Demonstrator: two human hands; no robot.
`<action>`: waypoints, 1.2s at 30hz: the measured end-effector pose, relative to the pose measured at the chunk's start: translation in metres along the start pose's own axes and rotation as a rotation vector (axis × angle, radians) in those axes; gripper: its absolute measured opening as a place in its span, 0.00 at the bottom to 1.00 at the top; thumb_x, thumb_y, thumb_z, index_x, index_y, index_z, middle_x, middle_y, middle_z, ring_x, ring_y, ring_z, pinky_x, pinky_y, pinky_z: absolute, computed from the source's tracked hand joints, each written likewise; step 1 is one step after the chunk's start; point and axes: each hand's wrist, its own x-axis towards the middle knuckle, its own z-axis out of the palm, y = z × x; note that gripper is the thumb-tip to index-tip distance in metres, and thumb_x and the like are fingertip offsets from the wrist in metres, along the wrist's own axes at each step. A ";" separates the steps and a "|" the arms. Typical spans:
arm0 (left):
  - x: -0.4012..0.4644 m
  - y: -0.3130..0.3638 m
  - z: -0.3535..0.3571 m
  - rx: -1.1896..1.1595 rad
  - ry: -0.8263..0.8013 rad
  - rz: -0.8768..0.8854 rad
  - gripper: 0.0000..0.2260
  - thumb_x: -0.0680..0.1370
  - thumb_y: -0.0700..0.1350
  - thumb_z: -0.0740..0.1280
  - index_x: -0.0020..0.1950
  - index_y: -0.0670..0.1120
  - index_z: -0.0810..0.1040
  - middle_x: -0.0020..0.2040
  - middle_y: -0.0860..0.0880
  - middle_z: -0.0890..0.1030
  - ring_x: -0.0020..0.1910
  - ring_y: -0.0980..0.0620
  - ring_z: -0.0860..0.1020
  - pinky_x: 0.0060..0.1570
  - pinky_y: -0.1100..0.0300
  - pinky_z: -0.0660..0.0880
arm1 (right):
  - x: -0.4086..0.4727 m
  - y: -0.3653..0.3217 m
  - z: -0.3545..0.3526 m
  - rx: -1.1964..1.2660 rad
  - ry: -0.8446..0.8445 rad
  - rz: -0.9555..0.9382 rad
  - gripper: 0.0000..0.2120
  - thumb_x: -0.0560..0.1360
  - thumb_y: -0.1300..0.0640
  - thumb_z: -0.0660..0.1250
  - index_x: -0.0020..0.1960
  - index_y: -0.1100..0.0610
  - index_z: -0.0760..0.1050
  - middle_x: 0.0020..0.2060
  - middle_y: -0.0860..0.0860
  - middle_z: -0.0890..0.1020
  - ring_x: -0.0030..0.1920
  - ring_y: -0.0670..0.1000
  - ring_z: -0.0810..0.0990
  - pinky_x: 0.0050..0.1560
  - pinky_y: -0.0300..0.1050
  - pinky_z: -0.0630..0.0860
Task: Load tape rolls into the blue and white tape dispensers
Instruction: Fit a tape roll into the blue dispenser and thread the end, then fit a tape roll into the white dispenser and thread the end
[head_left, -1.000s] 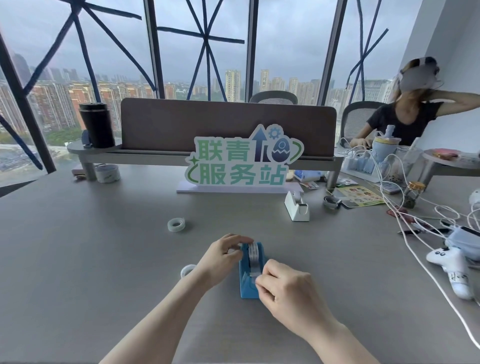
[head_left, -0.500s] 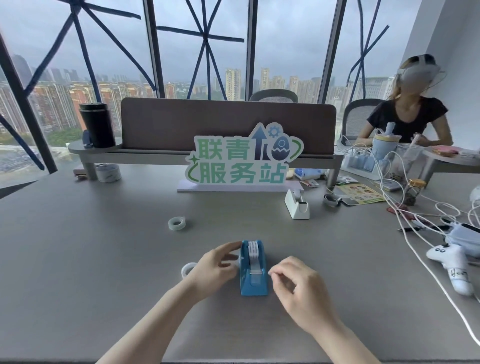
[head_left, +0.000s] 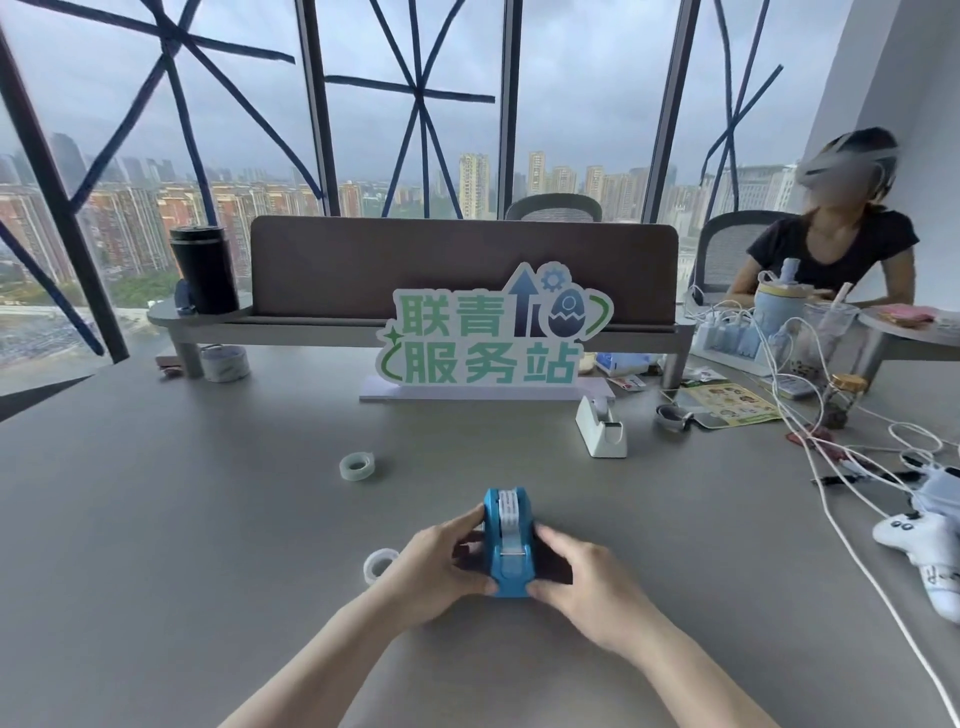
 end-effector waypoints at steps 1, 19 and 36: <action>0.008 0.003 -0.003 -0.025 -0.003 0.002 0.44 0.62 0.43 0.77 0.75 0.51 0.62 0.67 0.54 0.76 0.65 0.57 0.74 0.68 0.56 0.71 | 0.008 0.000 -0.002 0.009 0.003 0.002 0.34 0.73 0.54 0.72 0.75 0.51 0.62 0.72 0.44 0.70 0.72 0.44 0.66 0.62 0.29 0.60; 0.184 -0.014 -0.057 -0.178 0.021 -0.076 0.34 0.63 0.29 0.72 0.68 0.46 0.72 0.62 0.48 0.79 0.61 0.48 0.78 0.57 0.50 0.78 | 0.201 0.028 -0.011 0.056 -0.036 0.066 0.30 0.74 0.57 0.70 0.73 0.51 0.65 0.68 0.49 0.75 0.67 0.51 0.73 0.60 0.41 0.68; 0.133 0.024 -0.022 0.081 0.452 0.049 0.19 0.72 0.36 0.63 0.60 0.49 0.79 0.58 0.50 0.79 0.52 0.53 0.79 0.54 0.58 0.77 | 0.150 0.069 -0.052 -0.040 0.615 0.236 0.13 0.74 0.59 0.63 0.58 0.52 0.75 0.49 0.52 0.83 0.50 0.59 0.81 0.45 0.49 0.76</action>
